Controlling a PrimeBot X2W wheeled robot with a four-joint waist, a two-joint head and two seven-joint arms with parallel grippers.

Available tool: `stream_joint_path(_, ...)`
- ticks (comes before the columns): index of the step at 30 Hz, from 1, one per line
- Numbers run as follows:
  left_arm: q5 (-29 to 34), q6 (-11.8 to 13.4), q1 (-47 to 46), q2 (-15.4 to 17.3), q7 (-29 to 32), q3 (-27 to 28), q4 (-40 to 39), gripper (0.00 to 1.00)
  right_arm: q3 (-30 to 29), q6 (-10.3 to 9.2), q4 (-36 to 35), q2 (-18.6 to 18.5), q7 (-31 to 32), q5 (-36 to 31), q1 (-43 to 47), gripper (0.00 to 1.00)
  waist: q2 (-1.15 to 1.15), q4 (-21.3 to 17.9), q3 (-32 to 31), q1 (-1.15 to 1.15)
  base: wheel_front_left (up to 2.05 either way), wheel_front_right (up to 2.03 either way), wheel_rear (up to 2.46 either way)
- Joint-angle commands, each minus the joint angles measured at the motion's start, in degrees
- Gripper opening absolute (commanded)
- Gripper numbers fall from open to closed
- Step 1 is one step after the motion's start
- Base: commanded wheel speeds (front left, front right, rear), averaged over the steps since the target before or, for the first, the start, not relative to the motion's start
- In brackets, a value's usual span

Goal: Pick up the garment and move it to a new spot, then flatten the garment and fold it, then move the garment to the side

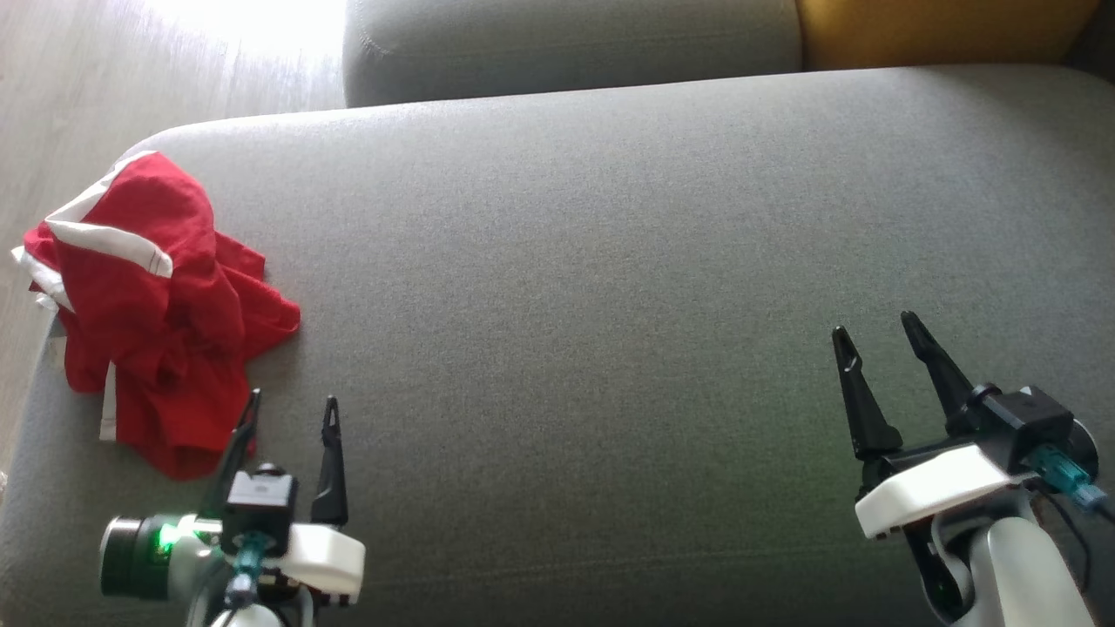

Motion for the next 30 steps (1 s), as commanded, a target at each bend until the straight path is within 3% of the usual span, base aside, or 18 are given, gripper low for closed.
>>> stream_joint_path(1, 2.38, 1.24, -3.87, 1.82, -0.94, 1.07, -2.17, 1.00, 0.85, -0.02, -1.84, -0.67, -1.15, -2.18, -2.96, 1.00, 0.00, 0.08, 0.02, 0.00, 0.00, 0.00, 0.00)
stream_joint_path(9, 7.26, 3.42, -3.77, 2.91, -2.24, -0.67, -3.61, 1.00, 0.93, -0.02, -2.86, -0.73, -2.47, -7.88, -3.28, 1.00, 0.00, 0.22, 0.04, 0.00, 0.00, 0.00, 0.00)
stream_joint_path(14, 7.11, 3.49, -3.60, 2.83, -2.24, -0.73, -3.83, 1.00, 0.92, -0.02, -2.99, -0.73, -2.47, -7.59, -3.30, 1.00, 0.00, 0.28, 0.11, 0.00, 0.00, 0.00, 0.00)
stream_joint_path(30, 6.72, 3.63, -3.19, 2.38, -2.24, -0.61, -3.90, 1.00, 0.10, -0.02, -0.27, -0.73, -2.47, 2.87, -3.82, 1.00, 0.00, 0.30, -0.05, 0.00, 0.00, 0.00, 0.00)
